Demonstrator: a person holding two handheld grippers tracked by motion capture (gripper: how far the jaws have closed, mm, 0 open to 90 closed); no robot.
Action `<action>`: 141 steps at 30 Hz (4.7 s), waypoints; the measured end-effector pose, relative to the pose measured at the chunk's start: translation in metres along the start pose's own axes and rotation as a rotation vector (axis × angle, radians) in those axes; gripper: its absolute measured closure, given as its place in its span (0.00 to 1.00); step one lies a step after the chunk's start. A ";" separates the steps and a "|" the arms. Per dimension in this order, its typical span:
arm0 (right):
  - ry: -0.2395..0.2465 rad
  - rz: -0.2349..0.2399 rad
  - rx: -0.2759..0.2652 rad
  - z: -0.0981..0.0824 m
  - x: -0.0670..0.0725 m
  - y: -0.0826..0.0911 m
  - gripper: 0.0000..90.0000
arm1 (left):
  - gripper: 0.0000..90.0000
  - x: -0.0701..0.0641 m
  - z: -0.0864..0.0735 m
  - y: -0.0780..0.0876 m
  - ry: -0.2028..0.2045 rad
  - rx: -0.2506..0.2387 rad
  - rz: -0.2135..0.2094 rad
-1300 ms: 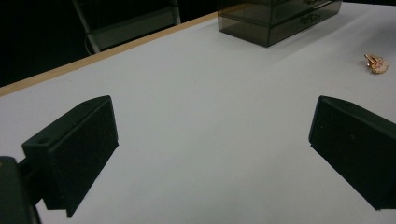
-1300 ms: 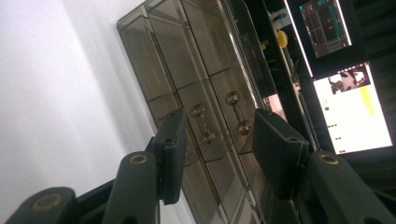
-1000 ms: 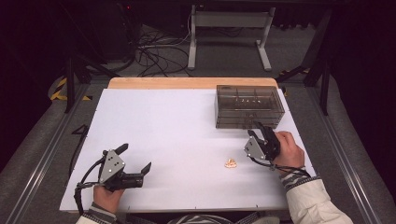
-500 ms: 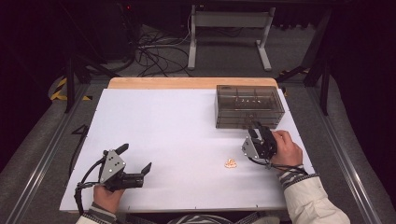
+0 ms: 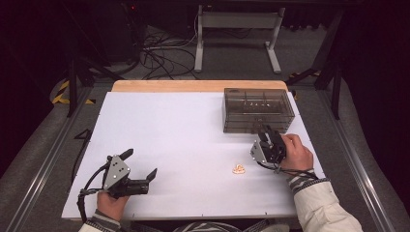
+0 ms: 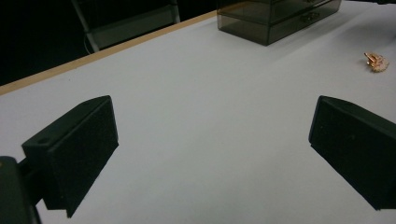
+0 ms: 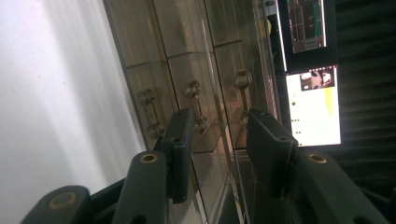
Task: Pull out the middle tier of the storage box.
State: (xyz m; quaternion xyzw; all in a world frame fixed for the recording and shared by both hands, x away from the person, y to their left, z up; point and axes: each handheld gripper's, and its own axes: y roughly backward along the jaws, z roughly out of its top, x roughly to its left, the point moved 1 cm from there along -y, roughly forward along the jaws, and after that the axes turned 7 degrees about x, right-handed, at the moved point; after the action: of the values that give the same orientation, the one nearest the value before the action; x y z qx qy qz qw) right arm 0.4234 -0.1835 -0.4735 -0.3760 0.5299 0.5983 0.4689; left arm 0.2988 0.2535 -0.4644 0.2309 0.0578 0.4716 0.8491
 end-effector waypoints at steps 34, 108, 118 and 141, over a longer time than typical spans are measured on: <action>0.149 -0.091 0.089 0.002 0.018 -0.028 0.83 | 0.03 0.000 0.000 -0.001 0.001 0.011 -0.002; -0.083 0.098 0.093 0.000 0.000 0.013 0.79 | 0.03 -0.001 0.000 -0.001 0.001 0.015 0.000; -0.183 0.177 0.053 0.000 -0.018 0.026 0.73 | 0.03 -0.001 0.000 -0.002 -0.002 0.014 0.001; -0.332 0.413 -0.018 0.002 -0.044 0.033 0.63 | 0.03 -0.001 0.000 -0.001 -0.002 0.014 0.002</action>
State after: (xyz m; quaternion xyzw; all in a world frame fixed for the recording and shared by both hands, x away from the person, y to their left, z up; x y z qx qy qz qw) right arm 0.4042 -0.1887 -0.4220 -0.1605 0.5060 0.7395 0.4139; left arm 0.2992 0.2522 -0.4655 0.2375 0.0599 0.4716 0.8471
